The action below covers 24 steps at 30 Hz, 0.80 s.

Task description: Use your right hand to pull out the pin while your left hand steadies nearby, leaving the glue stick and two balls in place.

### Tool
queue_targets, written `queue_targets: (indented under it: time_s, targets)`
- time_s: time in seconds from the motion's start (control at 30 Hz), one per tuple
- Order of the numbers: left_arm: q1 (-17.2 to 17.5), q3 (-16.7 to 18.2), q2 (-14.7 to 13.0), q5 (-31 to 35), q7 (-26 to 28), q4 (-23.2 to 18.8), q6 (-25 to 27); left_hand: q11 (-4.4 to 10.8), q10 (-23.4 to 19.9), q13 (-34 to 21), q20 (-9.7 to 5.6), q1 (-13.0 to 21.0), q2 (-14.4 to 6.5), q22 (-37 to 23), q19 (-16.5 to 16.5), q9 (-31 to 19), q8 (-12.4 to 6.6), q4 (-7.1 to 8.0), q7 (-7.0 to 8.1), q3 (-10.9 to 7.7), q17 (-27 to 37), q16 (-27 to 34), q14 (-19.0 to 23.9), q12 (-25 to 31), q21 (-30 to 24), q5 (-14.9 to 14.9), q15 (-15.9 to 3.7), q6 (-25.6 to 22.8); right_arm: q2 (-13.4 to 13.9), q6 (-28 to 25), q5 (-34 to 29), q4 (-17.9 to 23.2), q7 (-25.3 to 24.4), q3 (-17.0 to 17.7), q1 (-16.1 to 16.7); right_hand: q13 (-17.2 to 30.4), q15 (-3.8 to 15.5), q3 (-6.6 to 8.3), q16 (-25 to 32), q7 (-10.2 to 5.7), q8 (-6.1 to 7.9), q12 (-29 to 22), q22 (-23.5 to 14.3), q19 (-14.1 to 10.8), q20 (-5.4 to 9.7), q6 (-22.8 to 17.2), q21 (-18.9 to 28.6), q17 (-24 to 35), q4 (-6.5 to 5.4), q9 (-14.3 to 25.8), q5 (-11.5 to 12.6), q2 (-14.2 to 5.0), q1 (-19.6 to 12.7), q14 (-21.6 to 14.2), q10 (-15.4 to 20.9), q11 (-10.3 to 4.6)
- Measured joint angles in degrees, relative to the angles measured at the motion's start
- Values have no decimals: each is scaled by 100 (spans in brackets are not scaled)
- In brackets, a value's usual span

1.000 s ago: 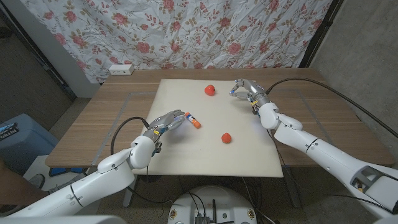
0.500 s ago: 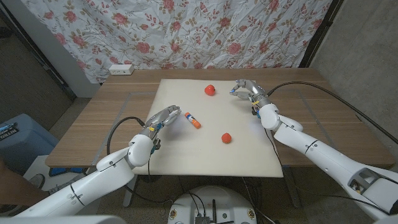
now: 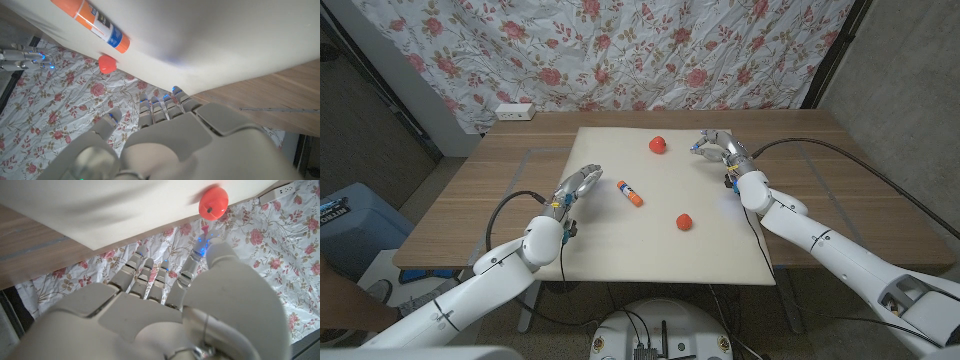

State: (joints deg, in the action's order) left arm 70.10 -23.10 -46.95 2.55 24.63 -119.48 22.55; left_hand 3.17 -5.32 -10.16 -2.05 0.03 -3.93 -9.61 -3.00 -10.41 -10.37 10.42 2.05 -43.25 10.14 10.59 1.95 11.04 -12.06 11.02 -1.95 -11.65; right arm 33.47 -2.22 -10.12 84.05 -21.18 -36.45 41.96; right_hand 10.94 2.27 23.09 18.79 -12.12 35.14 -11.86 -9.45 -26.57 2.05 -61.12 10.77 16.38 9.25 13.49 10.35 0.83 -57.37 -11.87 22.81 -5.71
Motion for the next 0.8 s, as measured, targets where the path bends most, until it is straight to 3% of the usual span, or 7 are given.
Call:
queue_targets:
  time_s: [0.17,0.8]
  targets:
    - [87,151,142,-157,128,112,-135,0,0,0,0,0,0,0,0,0,0,0,-31,0,0,0,0,0,0,0,0,31,-17,197,217,-60,-2,45,39,0,0,0,0,0,-21,0,0,0,0,0,0,0,0,-5,-16,0,0,0,-10,10]
    - [97,222,199,-607,426,187,-636,0,0,0,0,0,0,-1,0,-1,0,-24,-32,-24,0,0,0,0,22,1,0,93,-157,357,447,-347,-2,254,216,0,-1,0,-15,-20,-44,21,0,83,20,-19,0,-1,0,-35,-20,0,0,105,-43,42]
